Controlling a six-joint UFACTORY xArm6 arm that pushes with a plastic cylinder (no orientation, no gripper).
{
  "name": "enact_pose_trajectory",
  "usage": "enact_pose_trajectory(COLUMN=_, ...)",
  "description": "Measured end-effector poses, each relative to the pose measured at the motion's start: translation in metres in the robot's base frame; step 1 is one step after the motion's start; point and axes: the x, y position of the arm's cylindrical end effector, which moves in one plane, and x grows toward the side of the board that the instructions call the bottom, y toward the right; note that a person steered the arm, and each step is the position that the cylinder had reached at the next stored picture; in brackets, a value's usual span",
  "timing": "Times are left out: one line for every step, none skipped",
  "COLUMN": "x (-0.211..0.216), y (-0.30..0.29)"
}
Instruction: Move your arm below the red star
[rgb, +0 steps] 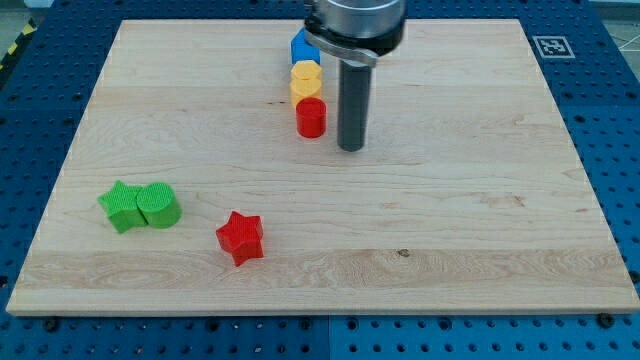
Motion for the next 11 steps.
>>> enact_pose_trajectory(x=0.008, y=0.040)
enact_pose_trajectory(x=0.021, y=0.100)
enact_pose_trajectory(x=0.046, y=0.152)
enact_pose_trajectory(x=0.078, y=0.167)
enact_pose_trajectory(x=0.114, y=0.149)
enact_pose_trajectory(x=0.160, y=0.119)
enact_pose_trajectory(x=0.186, y=0.090)
enact_pose_trajectory(x=0.186, y=0.038)
enact_pose_trajectory(x=0.186, y=0.014)
enact_pose_trajectory(x=0.186, y=-0.015)
enact_pose_trajectory(x=0.185, y=-0.073)
